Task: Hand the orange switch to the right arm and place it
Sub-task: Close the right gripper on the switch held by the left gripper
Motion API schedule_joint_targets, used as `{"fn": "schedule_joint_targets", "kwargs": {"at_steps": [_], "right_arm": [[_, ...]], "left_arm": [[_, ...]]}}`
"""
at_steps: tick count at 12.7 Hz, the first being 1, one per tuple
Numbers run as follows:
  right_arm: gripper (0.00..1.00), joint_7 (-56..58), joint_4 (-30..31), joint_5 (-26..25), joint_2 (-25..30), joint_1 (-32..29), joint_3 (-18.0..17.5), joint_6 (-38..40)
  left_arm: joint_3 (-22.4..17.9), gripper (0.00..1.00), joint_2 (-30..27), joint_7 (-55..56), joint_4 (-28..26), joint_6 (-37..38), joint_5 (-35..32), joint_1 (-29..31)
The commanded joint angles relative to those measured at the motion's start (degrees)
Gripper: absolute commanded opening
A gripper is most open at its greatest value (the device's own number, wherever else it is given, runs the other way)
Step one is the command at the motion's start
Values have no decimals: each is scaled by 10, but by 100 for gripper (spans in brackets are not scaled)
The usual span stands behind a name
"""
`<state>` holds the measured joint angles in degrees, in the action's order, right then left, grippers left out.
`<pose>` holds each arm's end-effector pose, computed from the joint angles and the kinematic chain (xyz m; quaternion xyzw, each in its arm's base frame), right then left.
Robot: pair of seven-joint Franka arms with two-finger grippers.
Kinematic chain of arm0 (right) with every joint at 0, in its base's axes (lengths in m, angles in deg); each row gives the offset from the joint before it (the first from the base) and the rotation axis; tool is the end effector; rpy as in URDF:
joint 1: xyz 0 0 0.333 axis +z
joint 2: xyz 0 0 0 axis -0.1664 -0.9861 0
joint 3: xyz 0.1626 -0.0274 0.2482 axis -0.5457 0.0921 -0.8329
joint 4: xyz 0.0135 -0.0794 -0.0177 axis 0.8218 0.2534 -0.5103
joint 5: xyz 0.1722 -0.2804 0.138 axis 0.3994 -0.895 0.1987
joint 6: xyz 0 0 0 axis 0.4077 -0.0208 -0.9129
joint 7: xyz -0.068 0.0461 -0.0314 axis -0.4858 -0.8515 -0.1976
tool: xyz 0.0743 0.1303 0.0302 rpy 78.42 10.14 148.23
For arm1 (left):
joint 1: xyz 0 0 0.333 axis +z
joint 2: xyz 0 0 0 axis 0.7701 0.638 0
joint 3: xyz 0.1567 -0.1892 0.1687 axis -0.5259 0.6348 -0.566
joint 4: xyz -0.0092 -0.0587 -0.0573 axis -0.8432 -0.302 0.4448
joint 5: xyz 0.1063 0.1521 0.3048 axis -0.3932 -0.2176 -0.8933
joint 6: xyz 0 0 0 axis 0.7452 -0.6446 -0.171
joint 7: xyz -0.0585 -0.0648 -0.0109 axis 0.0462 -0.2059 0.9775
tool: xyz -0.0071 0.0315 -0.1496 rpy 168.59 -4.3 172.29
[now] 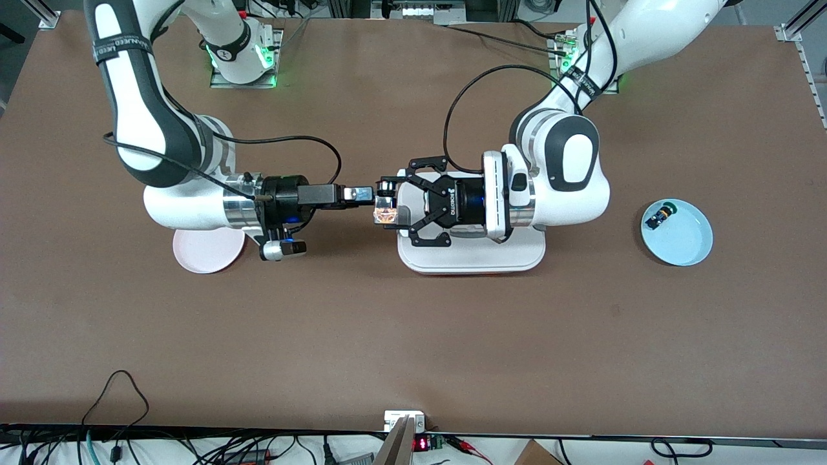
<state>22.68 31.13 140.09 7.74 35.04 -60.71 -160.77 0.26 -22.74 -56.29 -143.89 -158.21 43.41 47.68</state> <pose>0.5829 0.3470 0.4297 -0.6875 0.0994 0.1311 0.7073 0.5850 -0.4068 0.4270 0.5518 -0.3644 0.4799 0.5766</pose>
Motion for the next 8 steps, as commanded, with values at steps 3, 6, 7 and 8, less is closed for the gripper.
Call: {"fn": "schedule_joint_targets", "kwargs": {"at_steps": [3,6,7,8], "right_arm": [[99,-13,-24,7,-19,-4,0,12],[97,-13,-40,9,-27,-8,0,12],[97,-14,-44,9,-32,-7,0,11],[97,-14,-47,9,-34,-7,0,11]], "left_arm": [[-3,0,6,-11,15,-4,5,-9],[-3,0,6,-11,15,-4,5,-9],[-3,0,6,-11,15,-3,5,-9],[-3,0,6,-11,15,-3,5,-9]]}}
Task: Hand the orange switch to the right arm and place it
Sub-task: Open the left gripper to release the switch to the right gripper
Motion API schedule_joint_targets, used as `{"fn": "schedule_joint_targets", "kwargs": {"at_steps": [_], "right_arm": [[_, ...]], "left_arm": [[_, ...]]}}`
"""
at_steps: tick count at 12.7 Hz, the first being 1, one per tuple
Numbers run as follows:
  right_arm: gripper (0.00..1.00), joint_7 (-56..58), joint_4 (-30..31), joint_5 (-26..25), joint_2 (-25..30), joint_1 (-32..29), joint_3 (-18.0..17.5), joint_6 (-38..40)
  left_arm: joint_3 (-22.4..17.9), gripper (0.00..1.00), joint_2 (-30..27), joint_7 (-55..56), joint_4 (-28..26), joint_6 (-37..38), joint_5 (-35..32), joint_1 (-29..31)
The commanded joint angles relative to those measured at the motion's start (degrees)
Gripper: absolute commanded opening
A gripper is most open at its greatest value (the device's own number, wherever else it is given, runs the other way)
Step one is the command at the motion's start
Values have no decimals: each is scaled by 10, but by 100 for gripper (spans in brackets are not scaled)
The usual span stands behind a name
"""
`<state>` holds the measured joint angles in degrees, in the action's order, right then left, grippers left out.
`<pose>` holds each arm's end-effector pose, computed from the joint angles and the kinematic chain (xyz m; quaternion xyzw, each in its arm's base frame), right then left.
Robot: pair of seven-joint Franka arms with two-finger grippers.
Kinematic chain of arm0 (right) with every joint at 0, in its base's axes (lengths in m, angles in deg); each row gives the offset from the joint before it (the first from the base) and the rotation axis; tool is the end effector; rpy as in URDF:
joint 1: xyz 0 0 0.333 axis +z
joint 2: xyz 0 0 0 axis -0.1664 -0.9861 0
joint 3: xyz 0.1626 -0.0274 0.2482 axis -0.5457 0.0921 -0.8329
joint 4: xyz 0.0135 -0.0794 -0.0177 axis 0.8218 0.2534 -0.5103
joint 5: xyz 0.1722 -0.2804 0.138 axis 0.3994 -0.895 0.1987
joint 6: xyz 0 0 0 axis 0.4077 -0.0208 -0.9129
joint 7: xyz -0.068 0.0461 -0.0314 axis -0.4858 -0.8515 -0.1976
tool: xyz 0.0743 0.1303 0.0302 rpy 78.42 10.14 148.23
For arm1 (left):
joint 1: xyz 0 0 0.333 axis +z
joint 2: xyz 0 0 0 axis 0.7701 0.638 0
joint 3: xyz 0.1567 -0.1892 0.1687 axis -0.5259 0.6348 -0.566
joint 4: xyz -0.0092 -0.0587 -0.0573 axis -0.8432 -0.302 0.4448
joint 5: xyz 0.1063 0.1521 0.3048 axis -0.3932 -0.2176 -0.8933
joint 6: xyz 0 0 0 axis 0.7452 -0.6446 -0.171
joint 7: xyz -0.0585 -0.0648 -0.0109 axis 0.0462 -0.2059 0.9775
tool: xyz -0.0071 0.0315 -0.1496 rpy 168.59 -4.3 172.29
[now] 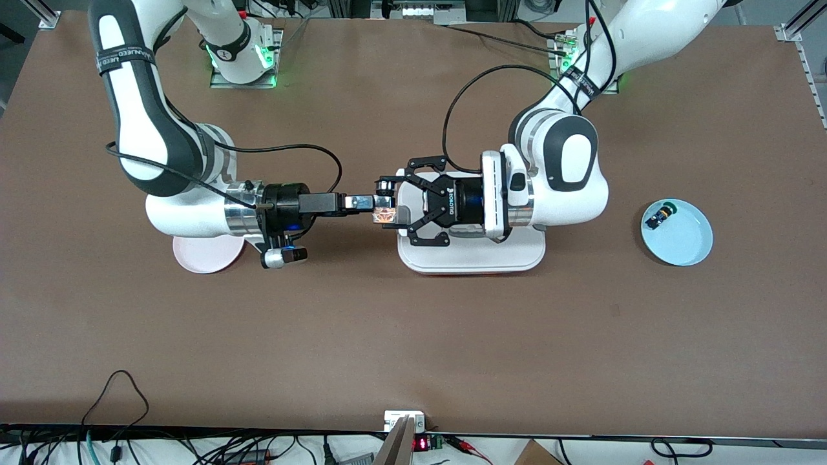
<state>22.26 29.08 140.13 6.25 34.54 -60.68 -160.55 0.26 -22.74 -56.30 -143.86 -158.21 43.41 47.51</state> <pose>0.5918 0.3453 0.4290 -0.6865 0.0997 0.1288 0.7086 0.5839 -0.4085 0.4273 0.5511 -0.3653 0.4793 0.5772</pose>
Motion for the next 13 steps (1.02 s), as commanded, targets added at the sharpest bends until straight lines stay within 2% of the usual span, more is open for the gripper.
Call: {"fn": "schedule_joint_targets", "kwargs": {"at_steps": [1,3,8,11,12,13], "right_arm": [[97,-9,-27,9,-19,-2,0,9],[93,-5,-28,9,-19,1,0,9],[65,1,-29,9,-19,2,0,10],[34,1,-31,10,-19,-1,0,10],[25,1,-32,10,-19,-1,0,10],[21,1,-34,10,-19,-1,0,10]], "left_arm": [[-3,0,6,-11,15,-3,6,-8],[-3,0,7,-11,15,-3,6,-8],[-2,0,8,-11,15,-3,6,-7],[-3,0,8,-11,15,-3,6,-8],[-3,0,8,-11,15,-3,6,-8],[-2,0,8,-11,15,-3,6,-7]]}}
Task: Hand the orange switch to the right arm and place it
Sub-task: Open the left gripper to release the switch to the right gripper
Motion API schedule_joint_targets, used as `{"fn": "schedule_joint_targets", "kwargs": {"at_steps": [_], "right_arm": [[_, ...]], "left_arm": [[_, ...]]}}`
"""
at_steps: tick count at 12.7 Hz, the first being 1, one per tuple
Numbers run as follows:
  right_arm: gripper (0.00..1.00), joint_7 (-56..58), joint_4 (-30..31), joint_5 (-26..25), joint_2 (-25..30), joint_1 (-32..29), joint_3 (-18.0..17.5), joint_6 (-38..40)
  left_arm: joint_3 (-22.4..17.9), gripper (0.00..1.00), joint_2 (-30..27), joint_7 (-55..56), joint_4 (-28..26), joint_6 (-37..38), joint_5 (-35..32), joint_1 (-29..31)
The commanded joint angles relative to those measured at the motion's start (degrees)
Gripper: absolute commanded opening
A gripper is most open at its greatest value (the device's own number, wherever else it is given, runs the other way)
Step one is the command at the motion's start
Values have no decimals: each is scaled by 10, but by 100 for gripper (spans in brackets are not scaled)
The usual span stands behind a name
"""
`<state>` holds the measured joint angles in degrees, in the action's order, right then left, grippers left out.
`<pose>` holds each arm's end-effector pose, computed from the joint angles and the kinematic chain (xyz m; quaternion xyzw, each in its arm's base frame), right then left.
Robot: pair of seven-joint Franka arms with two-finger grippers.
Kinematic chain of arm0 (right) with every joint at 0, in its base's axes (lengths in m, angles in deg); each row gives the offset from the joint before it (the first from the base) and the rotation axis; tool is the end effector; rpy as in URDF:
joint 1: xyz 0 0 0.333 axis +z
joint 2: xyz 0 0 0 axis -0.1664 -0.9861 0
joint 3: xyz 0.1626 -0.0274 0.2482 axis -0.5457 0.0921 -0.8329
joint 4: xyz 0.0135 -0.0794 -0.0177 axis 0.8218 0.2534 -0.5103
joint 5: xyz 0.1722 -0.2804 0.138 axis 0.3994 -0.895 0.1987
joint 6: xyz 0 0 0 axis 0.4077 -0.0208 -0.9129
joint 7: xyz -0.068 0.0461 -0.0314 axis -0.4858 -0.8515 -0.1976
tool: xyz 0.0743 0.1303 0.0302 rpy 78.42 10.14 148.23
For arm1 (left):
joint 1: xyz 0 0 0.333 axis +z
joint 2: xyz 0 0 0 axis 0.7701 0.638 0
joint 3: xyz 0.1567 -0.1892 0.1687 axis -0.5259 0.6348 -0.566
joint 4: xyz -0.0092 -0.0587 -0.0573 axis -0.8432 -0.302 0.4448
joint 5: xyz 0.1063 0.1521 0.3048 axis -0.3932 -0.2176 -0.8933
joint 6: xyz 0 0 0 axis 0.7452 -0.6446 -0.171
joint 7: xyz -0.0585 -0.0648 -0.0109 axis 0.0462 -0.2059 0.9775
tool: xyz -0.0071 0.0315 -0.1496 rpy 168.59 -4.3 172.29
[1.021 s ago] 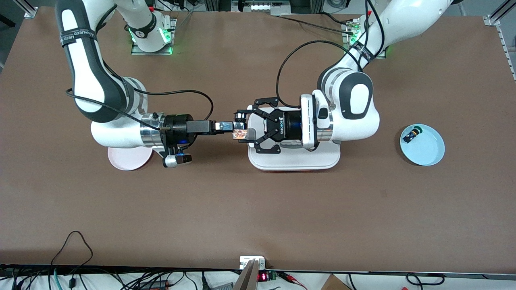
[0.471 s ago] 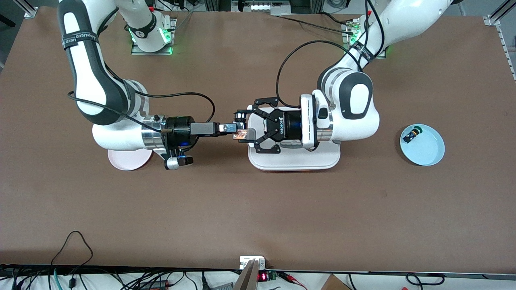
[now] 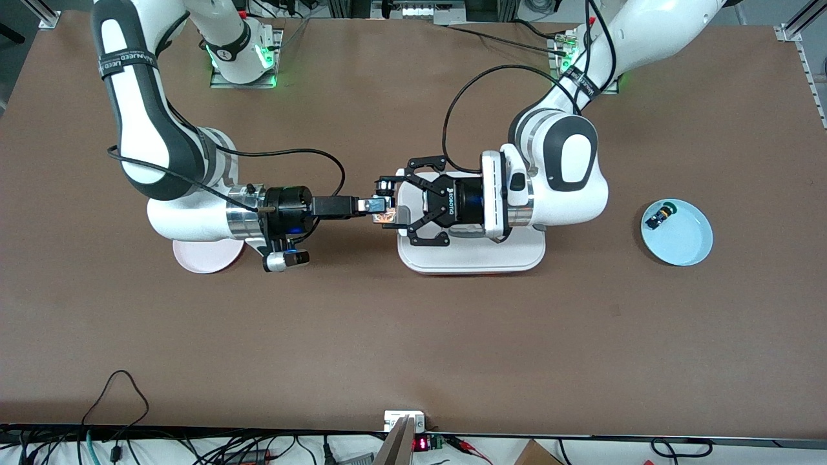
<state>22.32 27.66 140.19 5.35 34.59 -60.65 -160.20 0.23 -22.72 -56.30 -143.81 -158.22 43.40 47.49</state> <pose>0.5950 0.3483 0.4303 -0.6857 0.0935 0.1279 0.7105 0.5841 -0.4084 0.4273 0.5511 -0.3653 0.4795 0.5770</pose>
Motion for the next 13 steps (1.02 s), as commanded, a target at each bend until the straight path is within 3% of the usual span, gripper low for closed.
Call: {"fn": "schedule_joint_targets", "kwargs": {"at_steps": [1,5,6,7,8,13], "right_arm": [[16,11,-23,9,-10,-1,0,6],[13,50,-22,10,-12,-1,0,7],[13,51,-22,9,-12,-1,0,6],[13,51,-23,9,-12,-1,1,6],[12,51,-23,9,-12,-1,0,6],[10,51,-22,9,-12,0,1,6]], "left_arm": [[-2,0,8,-10,15,-3,6,-6],[-2,2,9,-10,14,-3,7,-6],[-2,14,9,-8,14,-3,9,-6],[-1,32,10,-3,14,-3,12,-6],[0,99,13,-1,15,-2,14,-6],[-1,100,9,35,15,4,8,16]]}}
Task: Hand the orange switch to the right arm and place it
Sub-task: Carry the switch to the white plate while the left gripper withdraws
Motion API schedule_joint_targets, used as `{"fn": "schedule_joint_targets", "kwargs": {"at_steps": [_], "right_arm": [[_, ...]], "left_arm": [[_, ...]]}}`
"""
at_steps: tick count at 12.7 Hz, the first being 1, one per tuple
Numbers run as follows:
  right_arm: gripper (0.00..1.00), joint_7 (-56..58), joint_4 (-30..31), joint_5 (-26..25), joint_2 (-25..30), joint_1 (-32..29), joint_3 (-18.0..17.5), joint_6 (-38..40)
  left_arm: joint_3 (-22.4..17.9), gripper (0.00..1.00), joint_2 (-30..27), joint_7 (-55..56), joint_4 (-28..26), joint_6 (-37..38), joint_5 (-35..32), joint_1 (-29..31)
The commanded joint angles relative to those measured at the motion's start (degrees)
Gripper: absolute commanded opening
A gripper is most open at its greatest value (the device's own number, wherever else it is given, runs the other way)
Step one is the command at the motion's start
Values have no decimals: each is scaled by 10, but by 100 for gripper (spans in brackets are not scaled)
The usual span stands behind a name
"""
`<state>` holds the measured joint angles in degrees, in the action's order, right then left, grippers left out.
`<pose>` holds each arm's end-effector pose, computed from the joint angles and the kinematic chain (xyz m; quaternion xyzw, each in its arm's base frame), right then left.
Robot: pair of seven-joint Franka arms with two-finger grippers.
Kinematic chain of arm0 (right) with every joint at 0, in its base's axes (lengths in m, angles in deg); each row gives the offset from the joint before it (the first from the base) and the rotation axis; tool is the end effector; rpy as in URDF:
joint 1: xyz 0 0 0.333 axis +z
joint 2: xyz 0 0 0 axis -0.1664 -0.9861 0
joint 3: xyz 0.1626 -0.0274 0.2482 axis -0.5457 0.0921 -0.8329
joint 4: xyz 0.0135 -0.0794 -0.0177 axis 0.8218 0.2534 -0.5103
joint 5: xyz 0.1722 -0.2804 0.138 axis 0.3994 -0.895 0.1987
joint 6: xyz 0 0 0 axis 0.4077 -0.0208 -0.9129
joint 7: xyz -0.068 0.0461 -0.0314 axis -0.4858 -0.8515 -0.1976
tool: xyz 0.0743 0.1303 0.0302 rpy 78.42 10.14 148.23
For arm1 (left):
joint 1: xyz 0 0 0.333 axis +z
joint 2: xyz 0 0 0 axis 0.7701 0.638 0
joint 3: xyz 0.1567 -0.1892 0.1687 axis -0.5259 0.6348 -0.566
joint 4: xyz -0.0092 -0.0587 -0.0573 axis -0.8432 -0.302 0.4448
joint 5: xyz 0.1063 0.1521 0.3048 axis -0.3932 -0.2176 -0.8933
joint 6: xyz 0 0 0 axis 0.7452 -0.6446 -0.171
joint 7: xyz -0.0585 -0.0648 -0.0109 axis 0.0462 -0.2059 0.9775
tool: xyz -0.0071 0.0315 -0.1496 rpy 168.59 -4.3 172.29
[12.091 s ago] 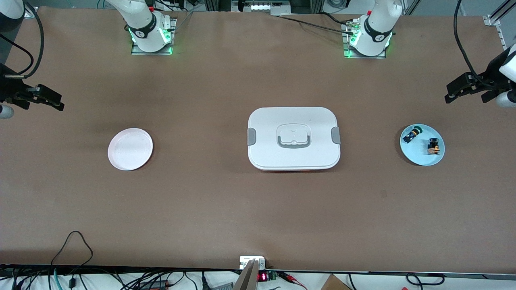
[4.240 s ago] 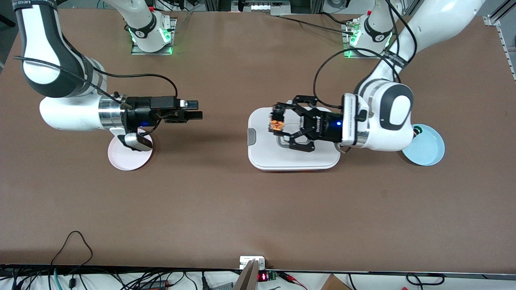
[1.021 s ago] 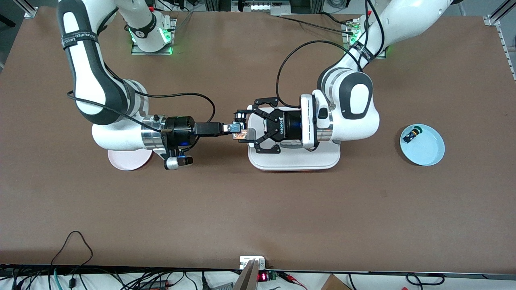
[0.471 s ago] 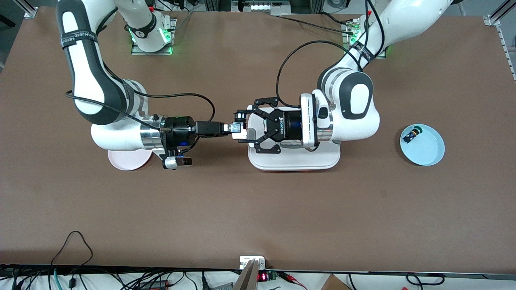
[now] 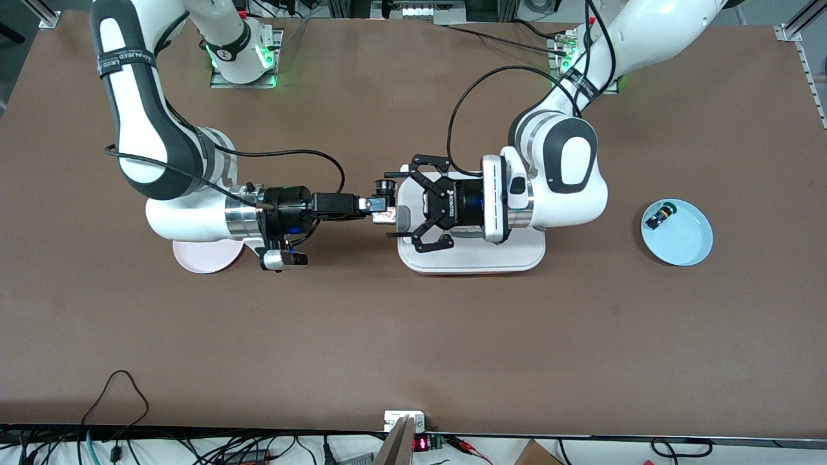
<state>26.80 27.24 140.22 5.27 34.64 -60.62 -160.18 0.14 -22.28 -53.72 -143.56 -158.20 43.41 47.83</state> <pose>0.5957 0.3491 0.4328 -0.6883 0.0642 0.0985 0.7158 0.5886 -0.4041 0.4245 0.5612 -0.3490 0.4679 0.5868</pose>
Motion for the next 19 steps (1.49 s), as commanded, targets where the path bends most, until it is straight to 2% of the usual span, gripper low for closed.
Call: {"fn": "schedule_joint_targets", "kwargs": {"at_steps": [1,3,5,8,10,11,15,17,19], "right_arm": [[10,7,-18,8,-11,-1,0,6],[10,8,-17,2,-11,-8,1,7],[8,33,-16,-44,-9,-16,1,7],[7,56,-15,-135,-1,-49,1,30],[7,93,-12,-209,3,-76,2,57],[7,115,-11,-254,5,-87,1,73],[7,177,-11,-432,13,-112,1,94],[7,210,-11,-538,27,-115,1,93],[7,257,-6,-624,37,-124,1,96]], "left_arm": [[0,100,3,10,12,5,6,23],[0,100,3,11,10,30,5,48],[-3,100,3,17,12,54,-9,83],[-1,100,3,128,45,141,-196,165],[-1,100,2,172,58,233,-278,225],[-3,100,1,178,58,275,-309,254],[3,100,-12,219,93,422,-514,378],[1,100,-41,231,93,451,-603,424],[0,100,-47,233,93,454,-688,445]]}}
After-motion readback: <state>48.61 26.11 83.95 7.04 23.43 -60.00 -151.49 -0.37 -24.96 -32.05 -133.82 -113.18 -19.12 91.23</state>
